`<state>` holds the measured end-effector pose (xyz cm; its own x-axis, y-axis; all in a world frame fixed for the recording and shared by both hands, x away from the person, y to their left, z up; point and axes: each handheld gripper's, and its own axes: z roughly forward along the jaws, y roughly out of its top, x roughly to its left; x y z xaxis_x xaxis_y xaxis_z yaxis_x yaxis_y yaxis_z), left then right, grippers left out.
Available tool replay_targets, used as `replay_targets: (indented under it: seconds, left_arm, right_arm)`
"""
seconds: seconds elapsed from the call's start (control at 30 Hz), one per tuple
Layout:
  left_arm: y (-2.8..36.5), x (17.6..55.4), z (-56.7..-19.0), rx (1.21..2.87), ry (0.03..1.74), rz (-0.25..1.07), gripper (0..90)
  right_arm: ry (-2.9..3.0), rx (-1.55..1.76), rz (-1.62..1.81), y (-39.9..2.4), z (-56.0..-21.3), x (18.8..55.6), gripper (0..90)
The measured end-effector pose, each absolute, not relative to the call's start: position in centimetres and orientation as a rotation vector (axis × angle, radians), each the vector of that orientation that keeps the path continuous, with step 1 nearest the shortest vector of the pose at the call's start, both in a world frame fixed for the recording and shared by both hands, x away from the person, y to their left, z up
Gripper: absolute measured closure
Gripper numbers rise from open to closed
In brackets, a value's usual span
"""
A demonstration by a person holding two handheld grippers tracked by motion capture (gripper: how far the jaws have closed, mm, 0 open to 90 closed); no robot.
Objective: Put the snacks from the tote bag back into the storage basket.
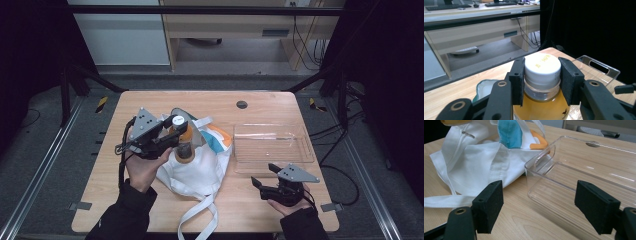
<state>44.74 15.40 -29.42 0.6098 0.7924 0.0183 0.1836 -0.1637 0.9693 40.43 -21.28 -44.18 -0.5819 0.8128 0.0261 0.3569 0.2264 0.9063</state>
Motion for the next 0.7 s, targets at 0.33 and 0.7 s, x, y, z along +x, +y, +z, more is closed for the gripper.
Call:
replay_targets:
  seconds: [0.33, 0.7]
  left_arm:
    - [14.0, 44.7, -28.1, 1.685, 0.790, 0.653, 58.8]
    - [12.0, 44.9, -27.5, 1.675, 0.774, 0.628, 58.8]
  right_arm:
    - [2.045, 1.071, 1.328, -21.3, -44.1, 40.3, 19.8]
    - [2.046, 1.068, 1.326, -21.3, -44.2, 40.1, 14.9]
